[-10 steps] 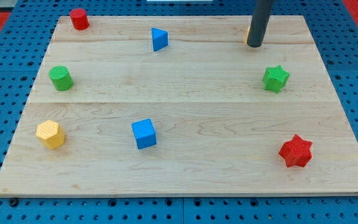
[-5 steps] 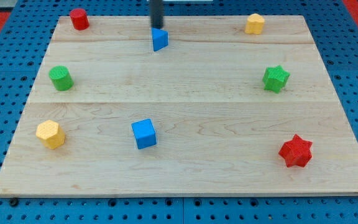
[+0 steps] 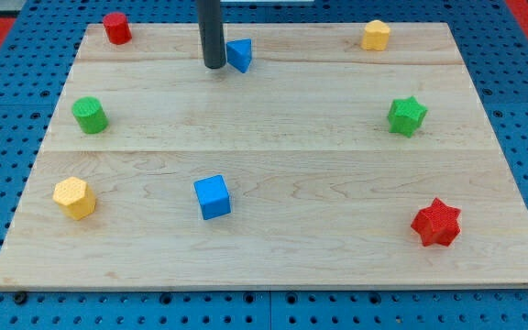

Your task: Place the blue triangle diagonally to the bottom left of the yellow heart

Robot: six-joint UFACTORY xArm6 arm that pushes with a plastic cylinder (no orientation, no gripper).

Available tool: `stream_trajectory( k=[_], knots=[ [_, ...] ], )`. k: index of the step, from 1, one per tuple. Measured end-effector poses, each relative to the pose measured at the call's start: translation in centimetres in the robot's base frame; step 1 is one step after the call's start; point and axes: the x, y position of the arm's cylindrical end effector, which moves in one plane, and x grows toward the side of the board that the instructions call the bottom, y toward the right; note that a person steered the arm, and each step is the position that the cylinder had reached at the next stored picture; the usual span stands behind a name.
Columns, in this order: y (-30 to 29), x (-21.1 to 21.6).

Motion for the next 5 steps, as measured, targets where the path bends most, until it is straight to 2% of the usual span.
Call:
stream_trajectory(
  k=[1,3,4,5],
  knots=[
    [-4.3,-1.9],
    [3.7,-1.2],
    [2.4,-1.4],
    [7.2,-0.4]
  ],
)
